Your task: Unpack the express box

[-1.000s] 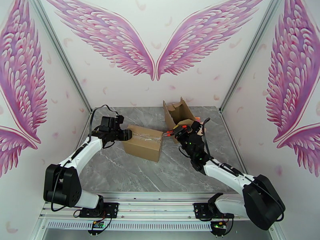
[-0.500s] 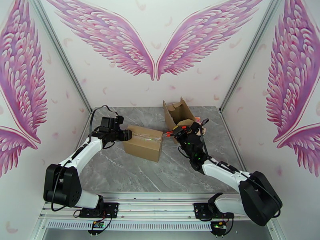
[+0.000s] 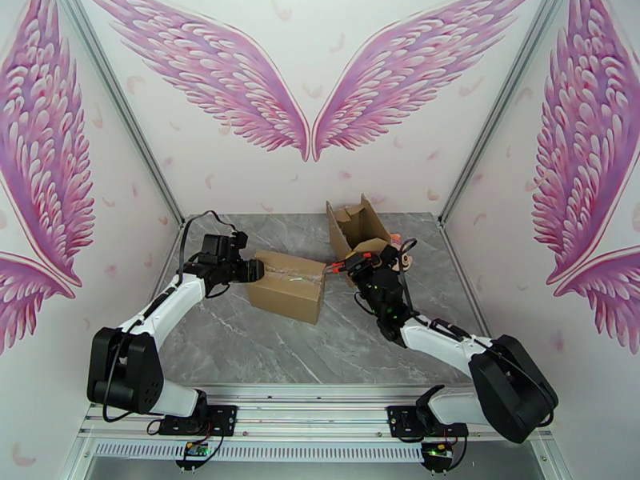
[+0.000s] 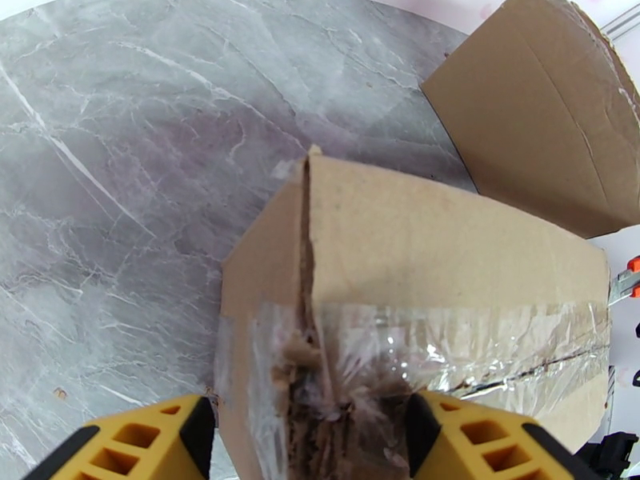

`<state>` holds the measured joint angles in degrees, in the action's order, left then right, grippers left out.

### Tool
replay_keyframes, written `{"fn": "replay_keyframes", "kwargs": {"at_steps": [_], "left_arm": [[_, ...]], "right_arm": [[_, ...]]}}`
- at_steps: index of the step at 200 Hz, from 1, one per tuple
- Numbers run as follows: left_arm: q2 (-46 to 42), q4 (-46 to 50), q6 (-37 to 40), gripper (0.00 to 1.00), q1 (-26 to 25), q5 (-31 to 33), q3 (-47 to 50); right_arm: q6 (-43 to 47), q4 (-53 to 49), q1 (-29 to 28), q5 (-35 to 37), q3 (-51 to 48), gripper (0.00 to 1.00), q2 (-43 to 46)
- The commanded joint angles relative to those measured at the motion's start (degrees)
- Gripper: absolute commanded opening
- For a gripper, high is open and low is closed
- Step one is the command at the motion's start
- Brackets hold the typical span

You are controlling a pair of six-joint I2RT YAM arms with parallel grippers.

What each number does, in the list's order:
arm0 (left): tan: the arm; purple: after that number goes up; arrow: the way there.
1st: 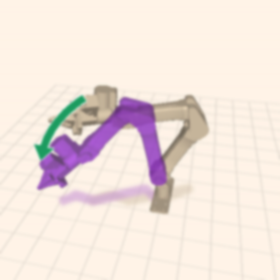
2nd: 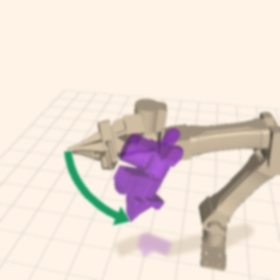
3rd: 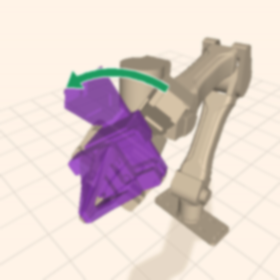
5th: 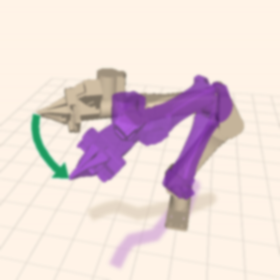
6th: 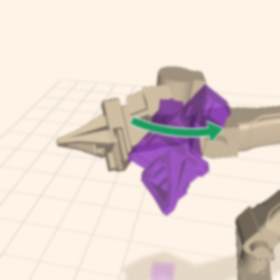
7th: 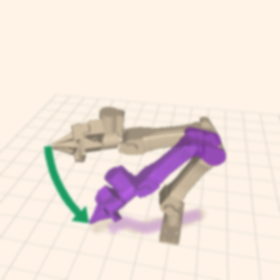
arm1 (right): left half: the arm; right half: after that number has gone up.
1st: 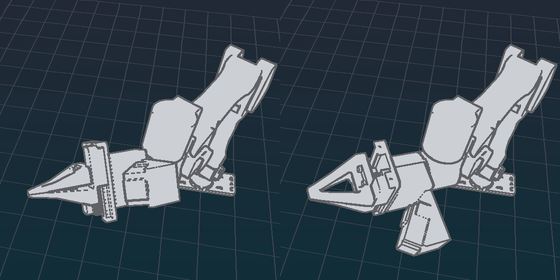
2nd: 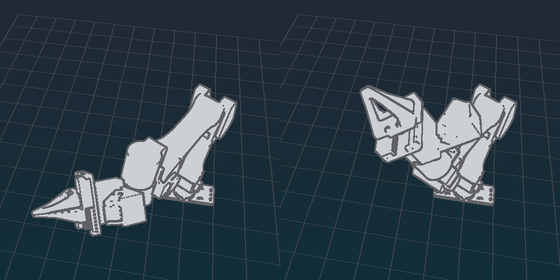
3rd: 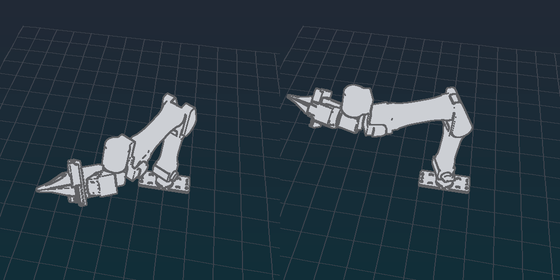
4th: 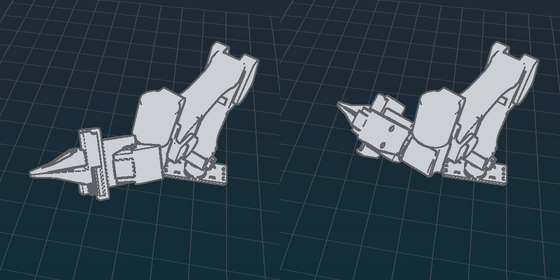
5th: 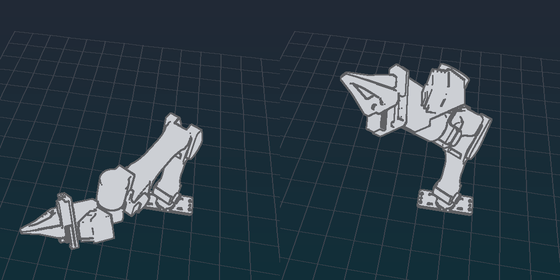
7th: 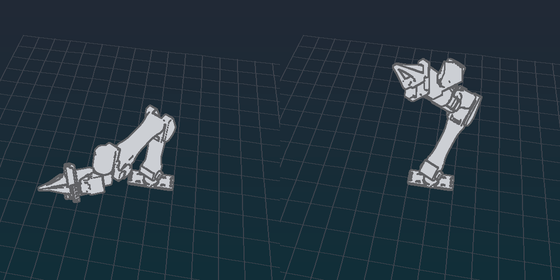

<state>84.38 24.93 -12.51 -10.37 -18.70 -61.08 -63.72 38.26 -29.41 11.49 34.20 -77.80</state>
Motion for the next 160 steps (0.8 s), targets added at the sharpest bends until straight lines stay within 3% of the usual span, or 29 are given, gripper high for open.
{"fn": "replay_keyframes", "kwargs": {"at_steps": [1,44,101,160], "left_arm": [[1.12,1.61,0.03,0.67,0.18,-0.46,1.52],[1.71,1.62,-0.05,0.67,0.18,-0.65,1.27],[2.02,1.75,-0.06,0.66,0.18,-1.05,1.15],[1.09,1.57,-1.31,0.65,-0.15,-2.06,1.15]], "right_arm": [[-0.61,1.74,-0.3,2.31,-1.39,0.0,1.07],[-0.35,1.44,-0.3,3.79,-2.12,0.0,1.67],[-1.96,8.13,-0.25,-0.28,-0.7,0.0,-3.86],[-10.9,7.53,-0.34,-3.61,-0.36,0.0,-6.55]]}}
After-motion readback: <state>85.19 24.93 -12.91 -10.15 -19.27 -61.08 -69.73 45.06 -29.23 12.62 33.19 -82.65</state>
